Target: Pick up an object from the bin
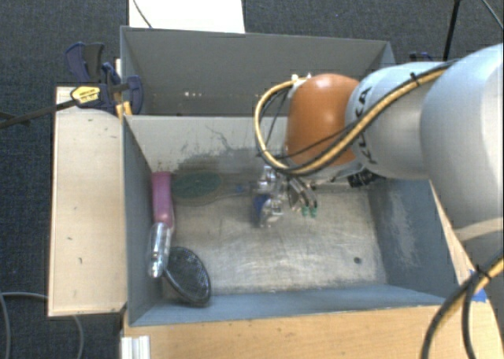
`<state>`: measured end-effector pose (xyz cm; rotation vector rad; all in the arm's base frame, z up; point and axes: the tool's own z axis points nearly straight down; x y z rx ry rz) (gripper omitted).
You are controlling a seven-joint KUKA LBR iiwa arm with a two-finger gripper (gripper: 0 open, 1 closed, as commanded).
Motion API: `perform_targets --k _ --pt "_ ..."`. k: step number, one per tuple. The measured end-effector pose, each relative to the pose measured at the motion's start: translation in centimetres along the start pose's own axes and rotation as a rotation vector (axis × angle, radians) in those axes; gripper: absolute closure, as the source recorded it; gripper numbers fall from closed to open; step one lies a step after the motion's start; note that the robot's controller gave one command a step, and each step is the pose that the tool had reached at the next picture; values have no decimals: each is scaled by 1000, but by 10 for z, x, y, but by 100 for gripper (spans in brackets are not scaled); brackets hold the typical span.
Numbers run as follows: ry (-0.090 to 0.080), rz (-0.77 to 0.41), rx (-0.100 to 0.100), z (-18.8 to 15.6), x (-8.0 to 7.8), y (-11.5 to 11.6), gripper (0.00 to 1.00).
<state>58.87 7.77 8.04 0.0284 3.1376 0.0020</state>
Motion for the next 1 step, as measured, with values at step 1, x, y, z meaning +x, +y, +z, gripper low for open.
perform_targets --k 1 --pt "-8 -240 2 -183 7 -30 100"
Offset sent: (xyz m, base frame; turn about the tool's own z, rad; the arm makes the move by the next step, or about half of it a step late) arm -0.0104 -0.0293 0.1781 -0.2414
